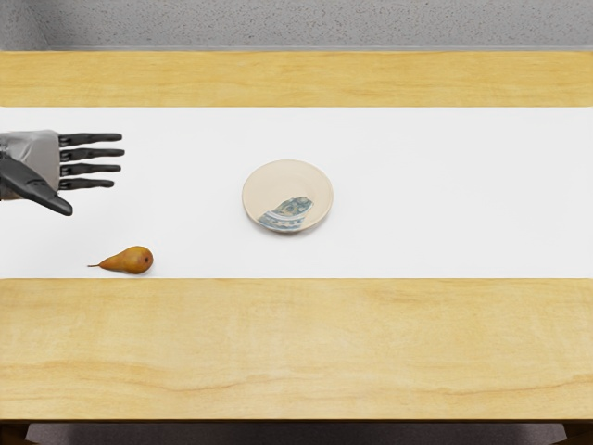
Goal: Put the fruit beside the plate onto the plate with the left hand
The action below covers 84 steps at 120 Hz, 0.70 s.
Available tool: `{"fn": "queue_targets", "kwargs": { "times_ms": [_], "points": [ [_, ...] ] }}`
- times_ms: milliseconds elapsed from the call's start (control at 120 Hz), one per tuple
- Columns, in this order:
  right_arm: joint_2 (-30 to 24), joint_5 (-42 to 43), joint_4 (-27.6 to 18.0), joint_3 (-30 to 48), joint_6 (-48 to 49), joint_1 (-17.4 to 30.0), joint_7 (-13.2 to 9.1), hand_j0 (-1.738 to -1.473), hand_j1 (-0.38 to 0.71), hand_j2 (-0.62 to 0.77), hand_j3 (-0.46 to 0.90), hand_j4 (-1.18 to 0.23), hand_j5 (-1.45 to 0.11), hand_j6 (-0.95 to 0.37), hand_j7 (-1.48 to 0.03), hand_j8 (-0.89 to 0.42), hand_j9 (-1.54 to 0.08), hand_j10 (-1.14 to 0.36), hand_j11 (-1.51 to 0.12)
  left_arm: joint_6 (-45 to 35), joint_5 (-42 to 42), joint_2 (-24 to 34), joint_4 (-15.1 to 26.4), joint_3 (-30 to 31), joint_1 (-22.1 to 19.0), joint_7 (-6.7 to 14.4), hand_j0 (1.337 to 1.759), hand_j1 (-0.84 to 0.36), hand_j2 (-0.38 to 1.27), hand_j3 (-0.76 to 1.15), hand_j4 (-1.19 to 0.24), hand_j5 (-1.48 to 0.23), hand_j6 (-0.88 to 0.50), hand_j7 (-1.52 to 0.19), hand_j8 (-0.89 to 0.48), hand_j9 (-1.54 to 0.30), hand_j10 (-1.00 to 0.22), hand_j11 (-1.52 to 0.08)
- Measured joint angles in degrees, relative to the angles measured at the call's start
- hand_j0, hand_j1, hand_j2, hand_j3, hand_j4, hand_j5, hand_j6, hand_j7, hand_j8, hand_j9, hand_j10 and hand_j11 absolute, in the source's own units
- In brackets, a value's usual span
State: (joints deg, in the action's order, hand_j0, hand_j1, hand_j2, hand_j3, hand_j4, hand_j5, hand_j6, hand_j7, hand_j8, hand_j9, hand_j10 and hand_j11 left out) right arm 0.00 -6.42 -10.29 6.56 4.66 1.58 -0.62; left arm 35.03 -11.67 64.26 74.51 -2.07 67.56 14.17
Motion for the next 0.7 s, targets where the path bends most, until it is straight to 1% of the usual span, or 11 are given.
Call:
{"fn": "queue_targets", "kwargs": {
  "times_ms": [50, 200, 292, 358, 433, 492, 550, 650, 700],
  "points": [
    [0.0, 0.0, 0.0, -0.1, 0.0, 0.0, 0.0, -1.658, -0.31, -0.01, 0.0, -0.03, -0.04, -0.03, -0.04, -0.03, -0.04, -0.03, -0.04, 0.0, 0.2, 0.0, 0.8, 0.0, 0.1, 0.1, 1.658, 0.35, 0.0, 0.0, 0.0, 0.0, 0.0, 0.0, 0.0, 0.0, 0.0, 0.0],
    [0.0, 0.0, 0.0, -0.2, 0.0, -0.1, 0.0, -1.658, -0.31, -0.01, 0.0, -0.03, -0.04, -0.03, -0.04, -0.03, -0.04, -0.03, -0.04, 0.0, 0.4, -0.2, 1.9, 0.0, 2.3, 0.2, 1.658, 0.35, 0.0, 0.0, 0.0, 0.0, 0.0, 0.0, 0.0, 0.0, 0.0, 0.0],
    [0.0, 0.0, 0.0, -0.2, 0.0, -0.1, 0.0, -1.658, -0.31, -0.01, 0.0, -0.03, -0.04, -0.03, -0.04, -0.03, -0.04, -0.03, -0.04, 0.0, 2.9, -3.5, 2.5, 0.0, 3.5, 0.5, 1.658, 0.35, 0.0, 0.0, 0.0, 0.0, 0.0, 0.0, 0.0, 0.0, 0.0, 0.0],
    [0.0, 0.0, 0.0, -0.3, 0.0, -0.1, 0.0, -1.658, -0.31, -0.01, 0.0, -0.03, -0.04, -0.03, -0.04, -0.03, -0.04, -0.03, -0.04, 0.0, 6.3, -4.7, 4.5, 0.0, 5.0, 2.5, 1.658, 0.35, 0.0, 0.0, 0.0, 0.0, 0.0, 0.0, 0.0, 0.0, 0.0, 0.0],
    [0.0, 0.0, 0.0, -0.3, 0.0, -0.1, 0.0, -1.658, -0.31, -0.01, 0.0, -0.03, -0.04, -0.03, -0.04, -0.03, -0.04, -0.03, -0.04, 0.0, 11.0, -4.2, 7.6, -0.1, 6.9, 4.8, 1.658, 0.35, 0.0, 0.0, 0.0, 0.0, 0.0, 0.0, 0.0, 0.0, 0.0, 0.0],
    [0.0, 0.0, 0.0, -0.3, 0.0, -0.1, 0.0, -1.658, -0.31, -0.01, 0.0, -0.03, -0.04, -0.03, -0.04, -0.03, -0.04, -0.03, -0.04, 0.0, 15.4, -4.2, 10.4, -0.2, 7.1, 6.1, 1.658, 0.35, 0.0, 0.0, 0.0, 0.0, 0.0, 0.0, 0.0, 0.0, 0.0, 0.0],
    [0.0, 0.0, -0.1, -0.3, 0.0, -0.1, 0.0, -1.658, -0.31, -0.01, 0.0, -0.03, -0.04, -0.03, -0.04, -0.03, -0.04, -0.03, -0.04, 0.0, 18.8, -4.4, 12.2, -0.3, 7.1, 7.6, 1.658, 0.34, 0.0, 0.0, -0.01, -0.01, -0.01, -0.01, -0.01, -0.01, -0.01, -0.01],
    [0.0, 0.1, -0.1, -0.3, 0.0, -0.1, 0.0, -1.658, -0.31, -0.01, 0.0, -0.03, -0.04, -0.03, -0.04, -0.03, -0.04, -0.03, -0.04, -1.2, 26.1, -6.1, 13.7, -0.3, 6.7, 11.6, 1.658, 0.33, 0.0, 0.0, -0.02, -0.02, -0.02, -0.02, -0.02, -0.02, -0.02, -0.02],
    [0.0, 0.1, -0.1, -0.3, 0.0, -0.1, 0.0, -1.658, -0.31, -0.01, 0.0, -0.03, -0.04, -0.03, -0.04, -0.03, -0.04, -0.03, -0.04, -3.0, 30.4, -6.9, 14.1, -0.2, 6.5, 12.9, 1.658, 0.33, 0.0, 0.0, -0.02, -0.02, -0.02, -0.02, -0.02, -0.02, -0.02, -0.02]
  ]
}}
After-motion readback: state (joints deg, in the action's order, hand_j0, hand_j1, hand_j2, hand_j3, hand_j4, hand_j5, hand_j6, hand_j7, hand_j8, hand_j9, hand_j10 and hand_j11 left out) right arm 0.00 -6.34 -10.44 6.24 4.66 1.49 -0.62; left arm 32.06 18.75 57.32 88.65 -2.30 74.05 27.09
